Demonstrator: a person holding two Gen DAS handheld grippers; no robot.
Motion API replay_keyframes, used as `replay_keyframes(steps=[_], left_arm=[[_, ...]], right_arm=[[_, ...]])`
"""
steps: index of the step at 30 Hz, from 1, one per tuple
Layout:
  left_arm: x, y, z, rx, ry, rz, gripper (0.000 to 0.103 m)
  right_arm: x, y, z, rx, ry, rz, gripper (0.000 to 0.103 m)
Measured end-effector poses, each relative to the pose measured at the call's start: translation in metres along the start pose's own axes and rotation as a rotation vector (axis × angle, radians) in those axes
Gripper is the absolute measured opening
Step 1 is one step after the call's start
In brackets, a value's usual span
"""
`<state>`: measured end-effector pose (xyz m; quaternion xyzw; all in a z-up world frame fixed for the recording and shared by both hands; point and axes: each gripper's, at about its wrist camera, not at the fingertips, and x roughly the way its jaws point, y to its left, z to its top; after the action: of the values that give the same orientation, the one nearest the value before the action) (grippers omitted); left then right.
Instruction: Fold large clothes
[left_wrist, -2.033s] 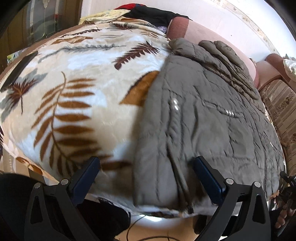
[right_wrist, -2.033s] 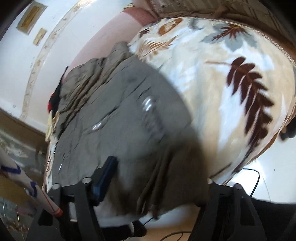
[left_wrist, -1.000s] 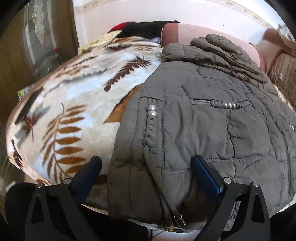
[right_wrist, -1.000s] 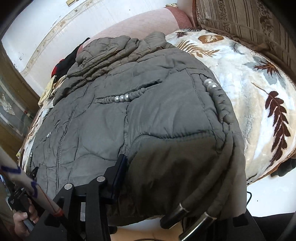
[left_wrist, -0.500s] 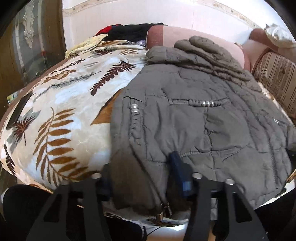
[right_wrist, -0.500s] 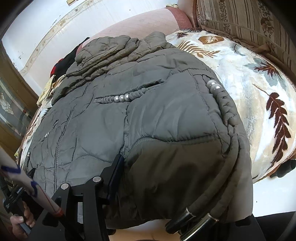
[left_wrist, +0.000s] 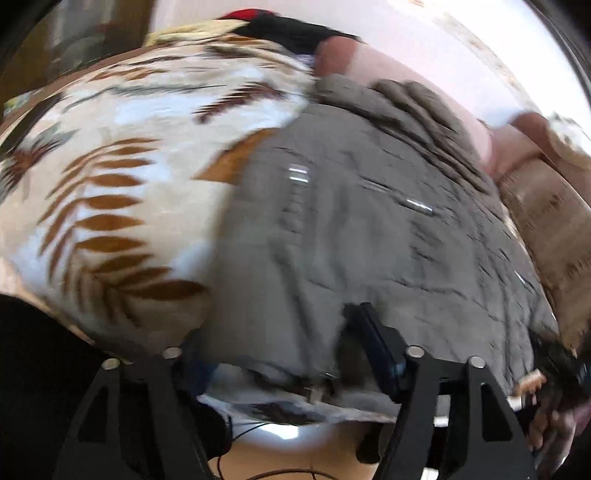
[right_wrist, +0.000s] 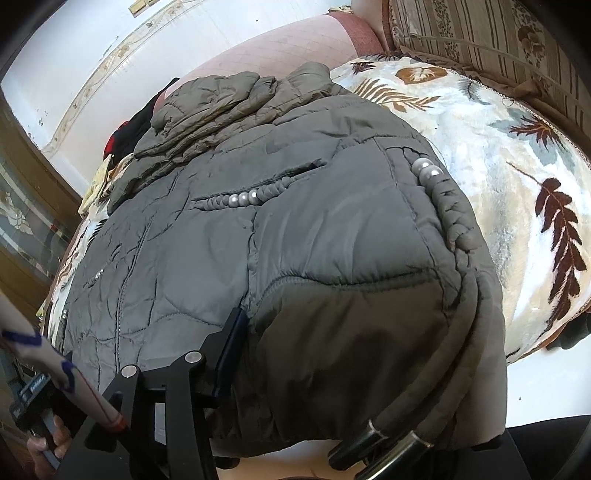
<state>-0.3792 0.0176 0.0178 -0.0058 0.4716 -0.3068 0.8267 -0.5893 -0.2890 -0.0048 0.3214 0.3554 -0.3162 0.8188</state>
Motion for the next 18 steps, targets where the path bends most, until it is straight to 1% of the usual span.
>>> replay_keyframes(steps=[1,2,4,6,8,10,12,13,14,15,18], left_arm=[[-0.002,-0.011,-0.002,0.047,-0.015,-0.008,0.055],[-0.003,-0.016,-0.004,0.078,-0.028,0.003,0.05],[-0.003,-0.03,-0.003,0.148,-0.071,0.059,0.037],[0.0,-0.032,0.001,0.159,-0.082,0.086,0.034],[0.002,-0.041,0.002,0.206,-0.104,0.14,0.033],[0.005,-0.049,0.001,0.249,-0.117,0.18,0.033],[0.008,-0.052,0.002,0.281,-0.122,0.203,0.033],[0.009,-0.055,0.001,0.297,-0.127,0.221,0.034],[0.01,-0.055,0.0,0.301,-0.128,0.233,0.038],[0.011,-0.056,-0.001,0.303,-0.134,0.25,0.039],[0.009,-0.056,0.001,0.303,-0.136,0.258,0.041]], right_arm=[[0.0,0.0,0.0,0.0,0.0,-0.001,0.06],[0.0,0.001,0.0,0.0,0.0,-0.002,0.06],[0.001,0.001,0.0,-0.001,-0.001,-0.003,0.06],[0.001,0.002,0.0,-0.007,-0.002,-0.006,0.06],[0.0,0.005,-0.001,-0.023,-0.008,-0.012,0.058],[-0.003,0.008,-0.001,-0.045,-0.018,-0.015,0.046],[-0.009,0.015,-0.002,-0.084,-0.044,-0.028,0.037],[-0.01,0.018,-0.003,-0.105,-0.052,-0.039,0.036],[-0.009,0.02,-0.003,-0.115,-0.047,-0.047,0.036],[-0.006,0.018,-0.003,-0.109,-0.038,-0.046,0.036],[-0.002,0.011,-0.002,-0.073,-0.017,-0.021,0.037]])
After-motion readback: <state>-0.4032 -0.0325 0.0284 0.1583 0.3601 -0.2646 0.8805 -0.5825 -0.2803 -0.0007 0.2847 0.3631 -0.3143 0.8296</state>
